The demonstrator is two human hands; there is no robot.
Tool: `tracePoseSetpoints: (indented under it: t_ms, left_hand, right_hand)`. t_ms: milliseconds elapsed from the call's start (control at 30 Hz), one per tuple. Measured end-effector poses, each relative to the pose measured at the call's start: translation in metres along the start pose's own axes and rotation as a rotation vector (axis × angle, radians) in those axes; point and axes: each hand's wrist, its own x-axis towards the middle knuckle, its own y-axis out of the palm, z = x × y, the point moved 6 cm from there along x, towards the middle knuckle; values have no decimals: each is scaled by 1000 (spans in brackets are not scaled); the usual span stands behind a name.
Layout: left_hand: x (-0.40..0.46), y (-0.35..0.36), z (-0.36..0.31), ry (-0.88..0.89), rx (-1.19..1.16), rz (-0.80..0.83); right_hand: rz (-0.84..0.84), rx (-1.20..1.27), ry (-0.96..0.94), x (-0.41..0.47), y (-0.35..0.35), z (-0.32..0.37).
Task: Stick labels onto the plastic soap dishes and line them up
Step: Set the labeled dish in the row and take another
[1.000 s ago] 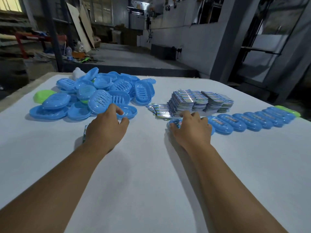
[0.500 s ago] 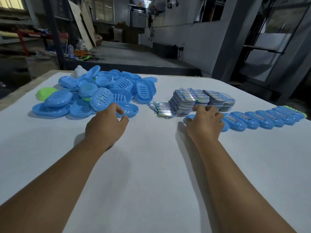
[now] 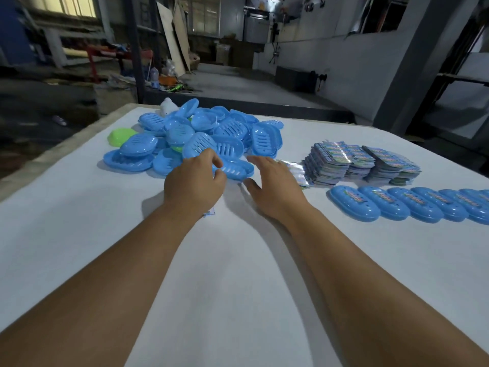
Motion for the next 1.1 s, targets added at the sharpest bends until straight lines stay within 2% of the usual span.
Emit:
tracePoseSetpoints:
  t_ms: [167, 300, 400, 467, 533, 600, 800, 900, 1000, 1100]
  left_hand:
    - [-1, -7, 2, 64, -47, -65]
    - [0, -12, -2, 128, -174, -147]
    - [1, -11, -1, 133, -179, -140]
    - [2, -8, -1, 157, -183, -91]
    - [1, -3, -6, 208, -206, 12]
    - [-1, 1, -13, 259, -217, 107]
    - [-7, 2, -23, 295, -363, 218]
    - [-8, 7, -21, 278, -312, 294]
    - [-8, 12, -18, 277, -214, 338]
    - [-9, 16, -15, 263, -174, 362]
  right_hand:
    - [108, -51, -25, 13, 23, 7]
    - [65, -36, -14, 13, 26, 3]
    - [17, -49, -58, 13, 21, 4]
    - [-74, -42, -89, 11, 10, 6]
    - [-203, 81, -81, 8, -6, 7]
    - [-251, 235, -44, 6, -18, 2]
    - [-122, 504, 222, 8, -15, -20]
    - [-20, 540, 350, 7, -7, -30]
    - [9, 483, 363, 8, -3, -36]
    - [-16, 351, 254, 7, -4, -32]
